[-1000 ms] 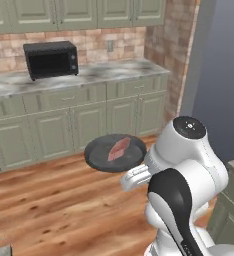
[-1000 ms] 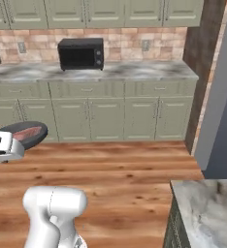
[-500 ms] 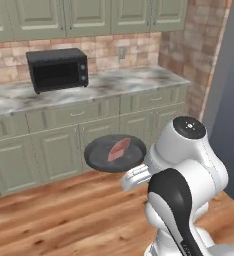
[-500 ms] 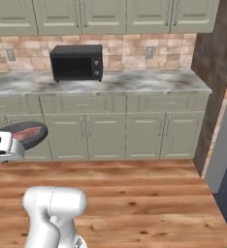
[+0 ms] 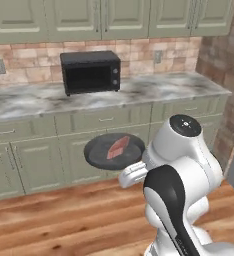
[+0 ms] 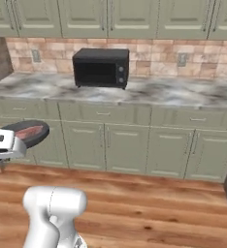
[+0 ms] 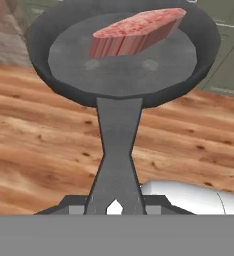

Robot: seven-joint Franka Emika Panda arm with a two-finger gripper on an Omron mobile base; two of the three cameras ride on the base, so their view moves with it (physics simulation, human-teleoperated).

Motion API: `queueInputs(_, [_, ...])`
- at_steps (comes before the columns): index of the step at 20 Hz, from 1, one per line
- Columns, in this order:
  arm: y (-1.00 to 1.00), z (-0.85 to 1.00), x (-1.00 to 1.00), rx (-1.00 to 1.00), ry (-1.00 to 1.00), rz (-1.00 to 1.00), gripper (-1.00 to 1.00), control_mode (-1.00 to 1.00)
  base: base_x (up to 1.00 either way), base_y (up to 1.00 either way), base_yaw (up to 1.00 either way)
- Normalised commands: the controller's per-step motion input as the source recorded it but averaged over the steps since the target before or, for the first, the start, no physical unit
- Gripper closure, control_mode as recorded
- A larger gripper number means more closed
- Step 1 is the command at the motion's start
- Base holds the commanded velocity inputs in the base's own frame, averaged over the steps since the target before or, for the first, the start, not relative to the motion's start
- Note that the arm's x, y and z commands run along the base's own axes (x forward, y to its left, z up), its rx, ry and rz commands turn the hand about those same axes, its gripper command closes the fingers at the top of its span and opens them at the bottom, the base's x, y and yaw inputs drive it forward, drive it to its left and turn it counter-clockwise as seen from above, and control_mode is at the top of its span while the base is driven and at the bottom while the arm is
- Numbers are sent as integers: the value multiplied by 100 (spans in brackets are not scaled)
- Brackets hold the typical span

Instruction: Pick up the pan with the steak in it and place it on the dining table. Then place the steak on the plate.

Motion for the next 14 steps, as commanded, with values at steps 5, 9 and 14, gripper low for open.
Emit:
queueInputs(5, [0,0,0,0,0,0,100,100,-3,0,49])
queueInputs(9, [0,0,0,0,0,0,100,100,-4,0,50])
queueInputs(14, [0,0,0,0,0,0,100,100,-4,0,50])
